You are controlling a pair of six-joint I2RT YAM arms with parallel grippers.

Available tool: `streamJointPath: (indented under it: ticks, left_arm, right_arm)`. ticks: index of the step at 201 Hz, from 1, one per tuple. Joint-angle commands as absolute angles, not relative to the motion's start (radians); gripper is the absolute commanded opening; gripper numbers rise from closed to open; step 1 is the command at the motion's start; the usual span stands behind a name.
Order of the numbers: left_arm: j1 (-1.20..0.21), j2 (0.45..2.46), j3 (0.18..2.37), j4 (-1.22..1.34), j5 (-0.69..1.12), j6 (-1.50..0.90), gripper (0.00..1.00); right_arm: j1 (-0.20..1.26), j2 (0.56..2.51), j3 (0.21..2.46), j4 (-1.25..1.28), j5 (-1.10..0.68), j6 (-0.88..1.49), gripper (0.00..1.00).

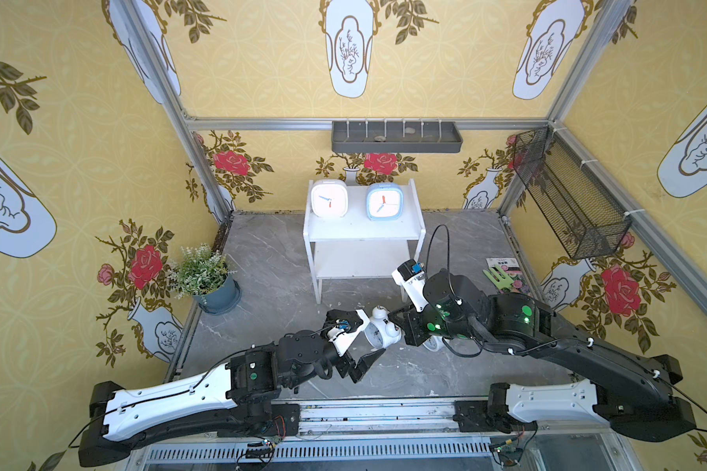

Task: Place the alarm clocks on the shelf by style
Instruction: Pick up the alarm from the center of the board.

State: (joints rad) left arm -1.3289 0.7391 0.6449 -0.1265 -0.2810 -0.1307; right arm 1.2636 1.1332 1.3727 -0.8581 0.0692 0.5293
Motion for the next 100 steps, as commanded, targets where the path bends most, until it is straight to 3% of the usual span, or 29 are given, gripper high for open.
streamJointPath:
  ticks: [1, 100]
  left_arm:
    - [-1.330, 0.735, 0.628, -0.059, -0.292, -0.109, 0.99]
    - [-1.330, 0.728, 0.594, -0.055, -0.291, -0.171, 0.99]
  right_arm:
    - [1.265, 1.139, 1.385, -0.777, 0.042, 0.511, 0.00]
    - [1.266, 1.172, 1.397, -0.717, 0.029, 0.494, 0.00]
